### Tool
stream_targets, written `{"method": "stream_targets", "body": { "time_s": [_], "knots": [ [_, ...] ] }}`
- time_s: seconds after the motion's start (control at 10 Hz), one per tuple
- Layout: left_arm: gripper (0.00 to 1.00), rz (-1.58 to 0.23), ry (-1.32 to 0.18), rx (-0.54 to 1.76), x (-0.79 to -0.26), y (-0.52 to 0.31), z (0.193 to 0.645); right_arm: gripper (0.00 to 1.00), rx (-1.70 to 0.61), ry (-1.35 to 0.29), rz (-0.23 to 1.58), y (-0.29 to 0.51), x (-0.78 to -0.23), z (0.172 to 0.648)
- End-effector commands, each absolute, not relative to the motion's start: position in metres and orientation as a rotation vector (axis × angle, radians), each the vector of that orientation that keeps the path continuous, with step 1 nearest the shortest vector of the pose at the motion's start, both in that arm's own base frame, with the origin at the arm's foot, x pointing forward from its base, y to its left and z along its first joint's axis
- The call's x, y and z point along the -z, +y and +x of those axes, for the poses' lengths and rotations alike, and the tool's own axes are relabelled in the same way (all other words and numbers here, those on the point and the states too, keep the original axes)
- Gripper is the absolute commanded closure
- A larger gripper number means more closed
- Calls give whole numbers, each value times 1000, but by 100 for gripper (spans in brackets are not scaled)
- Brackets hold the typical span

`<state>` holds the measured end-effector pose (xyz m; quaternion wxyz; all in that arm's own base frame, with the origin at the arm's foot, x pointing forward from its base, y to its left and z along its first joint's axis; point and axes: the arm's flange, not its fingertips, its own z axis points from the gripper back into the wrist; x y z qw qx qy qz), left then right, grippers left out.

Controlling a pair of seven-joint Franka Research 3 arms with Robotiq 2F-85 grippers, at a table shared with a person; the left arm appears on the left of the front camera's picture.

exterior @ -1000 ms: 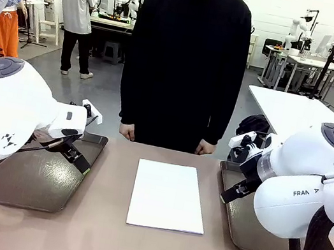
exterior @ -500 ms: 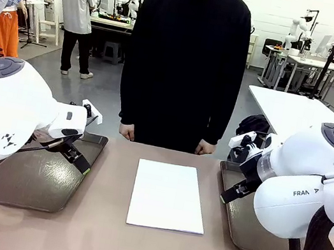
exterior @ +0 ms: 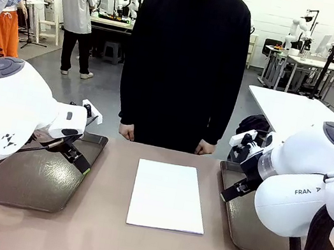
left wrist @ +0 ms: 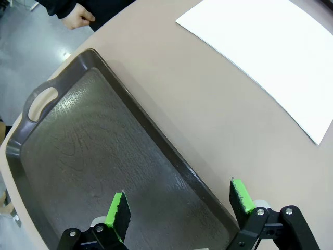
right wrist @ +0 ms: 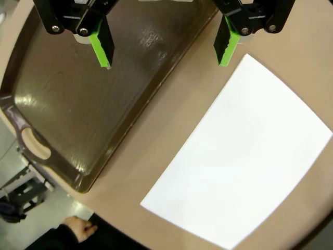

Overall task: Sort the A4 documents.
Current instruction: Receive the A4 Paper.

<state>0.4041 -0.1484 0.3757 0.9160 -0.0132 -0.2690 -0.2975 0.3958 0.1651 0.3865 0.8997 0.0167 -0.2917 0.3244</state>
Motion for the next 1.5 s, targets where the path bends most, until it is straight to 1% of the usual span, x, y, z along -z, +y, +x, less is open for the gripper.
{"method": "stream_targets", "body": {
  "time_s": [0.0,0.2,0.3,0.5,0.6,0.7,0.8,0.9,1.2,1.4],
  "knots": [
    [0,-117,-598,642,-400,-115,391,0,-714,-679,109,125,-410,383],
    [0,-212,-661,701,-423,-85,374,0,-729,-739,173,84,-435,373],
    [0,-226,-694,698,-434,-66,366,0,-745,-743,213,61,-443,368],
    [0,-246,-725,705,-446,-36,355,0,-693,-740,300,16,-447,360],
    [0,-384,-778,760,-453,-18,349,0,-670,-754,340,-1,-449,356],
    [0,-378,-803,735,-456,-3,345,0,-668,-774,392,-12,-452,353],
    [0,-390,-827,738,-458,13,343,0,-686,-804,440,-18,-457,350],
    [0,-402,-855,756,-461,23,338,0,-697,-817,439,-20,-461,349],
    [0,-473,-907,754,-462,37,329,0,-742,-796,470,-16,-465,354],
    [0,-461,-912,763,-464,39,329,0,-783,-773,449,-13,-464,358]
  ]
}}
